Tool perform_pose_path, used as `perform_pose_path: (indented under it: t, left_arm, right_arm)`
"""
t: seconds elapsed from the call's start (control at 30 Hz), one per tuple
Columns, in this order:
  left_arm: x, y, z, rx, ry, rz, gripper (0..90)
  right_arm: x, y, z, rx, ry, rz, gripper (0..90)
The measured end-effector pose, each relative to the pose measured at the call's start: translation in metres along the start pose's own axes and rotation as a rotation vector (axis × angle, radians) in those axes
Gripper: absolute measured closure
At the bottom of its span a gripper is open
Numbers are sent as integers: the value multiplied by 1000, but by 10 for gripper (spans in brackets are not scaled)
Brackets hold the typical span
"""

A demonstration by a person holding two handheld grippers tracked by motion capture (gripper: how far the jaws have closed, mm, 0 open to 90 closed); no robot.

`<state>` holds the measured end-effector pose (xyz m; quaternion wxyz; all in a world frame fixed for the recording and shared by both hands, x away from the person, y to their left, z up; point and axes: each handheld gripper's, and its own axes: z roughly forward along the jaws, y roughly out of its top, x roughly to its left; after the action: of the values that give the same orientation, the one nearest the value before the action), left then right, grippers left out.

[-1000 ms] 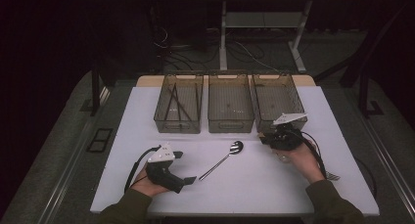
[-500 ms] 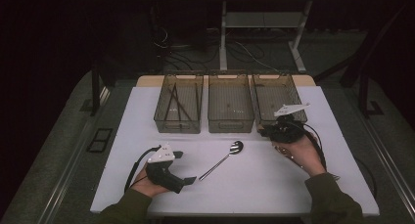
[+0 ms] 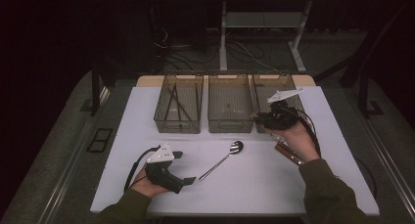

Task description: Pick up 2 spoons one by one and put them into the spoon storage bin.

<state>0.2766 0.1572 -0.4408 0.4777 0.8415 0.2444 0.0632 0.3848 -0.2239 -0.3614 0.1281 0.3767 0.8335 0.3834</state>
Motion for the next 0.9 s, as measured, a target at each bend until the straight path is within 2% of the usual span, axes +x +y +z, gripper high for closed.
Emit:
perform_pose_path:
  t: [0.37,0.9]
  left_arm:
    - [0,0,0,7,-1,12,0]
    - [-1,0,1,12,-12,13,0]
  right_arm:
    - [-4,25,8,-19,-9,6,736]
    - [-10,55,35,-10,-18,11,736]
